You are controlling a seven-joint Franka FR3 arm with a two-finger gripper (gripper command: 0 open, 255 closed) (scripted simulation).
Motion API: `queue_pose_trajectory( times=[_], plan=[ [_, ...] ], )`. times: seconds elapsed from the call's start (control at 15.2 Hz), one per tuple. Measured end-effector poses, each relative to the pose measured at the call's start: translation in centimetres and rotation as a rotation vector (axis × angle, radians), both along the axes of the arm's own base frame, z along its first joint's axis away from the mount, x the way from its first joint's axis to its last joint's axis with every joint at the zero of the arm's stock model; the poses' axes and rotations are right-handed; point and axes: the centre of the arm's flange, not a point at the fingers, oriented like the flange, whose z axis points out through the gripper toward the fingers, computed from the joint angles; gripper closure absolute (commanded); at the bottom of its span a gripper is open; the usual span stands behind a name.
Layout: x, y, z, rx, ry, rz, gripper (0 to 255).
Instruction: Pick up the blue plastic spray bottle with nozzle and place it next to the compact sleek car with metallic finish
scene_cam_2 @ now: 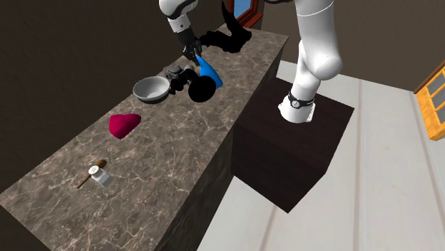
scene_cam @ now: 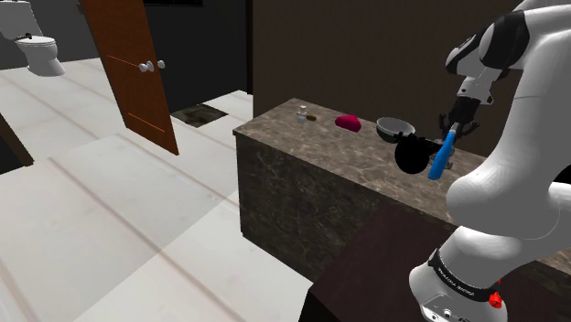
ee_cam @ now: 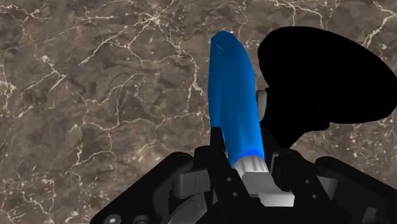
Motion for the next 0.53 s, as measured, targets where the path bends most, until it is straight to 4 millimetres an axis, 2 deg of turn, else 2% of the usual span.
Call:
queue_pose_trajectory(
  times=[0.26,0.53],
  plan=[
    [-0.2,-0.3,-1.1,-0.023,-0.009,-0.001,255],
    [0.1,-0.2,-1.4,-0.035,-0.011,-0.002,255]
  ],
)
